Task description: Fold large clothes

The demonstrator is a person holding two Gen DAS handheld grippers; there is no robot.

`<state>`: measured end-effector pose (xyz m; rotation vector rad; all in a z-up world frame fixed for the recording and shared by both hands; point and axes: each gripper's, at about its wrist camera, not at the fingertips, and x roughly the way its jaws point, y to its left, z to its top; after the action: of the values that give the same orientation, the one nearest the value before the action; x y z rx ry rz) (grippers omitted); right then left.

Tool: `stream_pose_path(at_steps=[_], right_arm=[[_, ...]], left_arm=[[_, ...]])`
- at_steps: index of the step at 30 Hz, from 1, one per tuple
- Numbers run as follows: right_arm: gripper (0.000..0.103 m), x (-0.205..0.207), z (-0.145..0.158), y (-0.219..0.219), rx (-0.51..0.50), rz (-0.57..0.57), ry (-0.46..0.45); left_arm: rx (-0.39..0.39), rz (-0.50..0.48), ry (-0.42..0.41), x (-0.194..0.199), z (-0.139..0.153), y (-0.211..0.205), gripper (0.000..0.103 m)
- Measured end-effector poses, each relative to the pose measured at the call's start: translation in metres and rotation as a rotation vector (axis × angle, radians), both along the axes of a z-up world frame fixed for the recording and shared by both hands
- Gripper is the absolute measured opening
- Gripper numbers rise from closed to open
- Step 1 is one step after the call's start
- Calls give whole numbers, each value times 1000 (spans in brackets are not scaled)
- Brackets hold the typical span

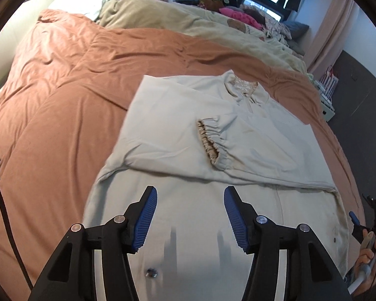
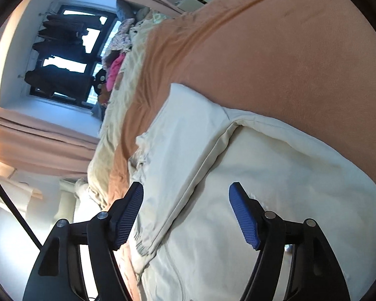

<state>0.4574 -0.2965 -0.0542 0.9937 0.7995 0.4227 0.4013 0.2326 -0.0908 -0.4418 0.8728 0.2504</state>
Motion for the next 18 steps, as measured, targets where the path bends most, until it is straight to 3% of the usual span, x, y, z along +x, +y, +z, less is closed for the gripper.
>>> stream_pose_path(at_steps=[7,12,18], right_arm=[[82,-44,5,-8,-35,14,-48],[86,-75,10,-12,-51,45,-80],[88,-113,26,-34,-98,85,-149]], left_arm=[[-33,46,-62,-68,12,4,82],[-51,64,-126,-116,25,1,88],[6,90,-203,-173,41,-6,95]])
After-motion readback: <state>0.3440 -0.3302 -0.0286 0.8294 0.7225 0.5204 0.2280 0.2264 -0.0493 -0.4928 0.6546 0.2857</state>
